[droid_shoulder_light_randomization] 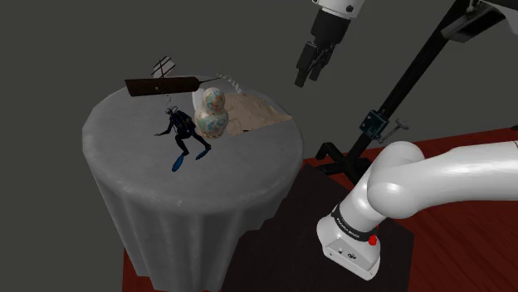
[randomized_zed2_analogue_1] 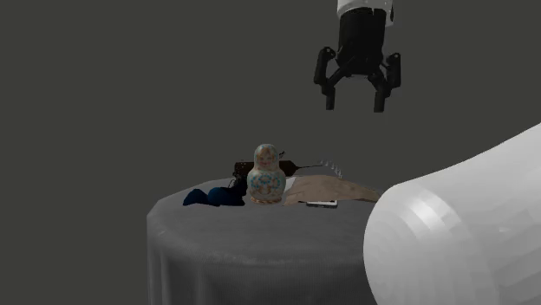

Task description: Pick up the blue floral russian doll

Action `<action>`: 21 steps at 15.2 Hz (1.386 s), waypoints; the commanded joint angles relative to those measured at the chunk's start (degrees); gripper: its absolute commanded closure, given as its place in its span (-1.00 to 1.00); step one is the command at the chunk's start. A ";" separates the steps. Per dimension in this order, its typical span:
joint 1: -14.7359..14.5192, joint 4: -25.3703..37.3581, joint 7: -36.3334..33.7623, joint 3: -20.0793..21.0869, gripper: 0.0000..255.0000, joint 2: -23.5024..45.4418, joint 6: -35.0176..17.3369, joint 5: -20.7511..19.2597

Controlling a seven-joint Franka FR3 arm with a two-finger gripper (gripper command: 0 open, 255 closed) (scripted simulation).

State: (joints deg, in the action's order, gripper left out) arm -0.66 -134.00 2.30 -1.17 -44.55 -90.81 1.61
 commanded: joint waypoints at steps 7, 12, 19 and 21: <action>-0.25 3.74 -10.03 7.15 -1.00 9.38 -6.73 1.88; 0.16 9.34 -18.58 12.58 -1.00 18.83 -11.17 1.25; 0.77 21.00 -31.32 19.02 -1.00 34.09 -14.44 -3.66; 0.68 21.11 -32.18 19.29 -1.00 35.11 -15.26 -4.14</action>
State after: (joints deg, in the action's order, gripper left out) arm 0.03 -113.22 -29.14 17.85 -10.19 -105.67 -2.17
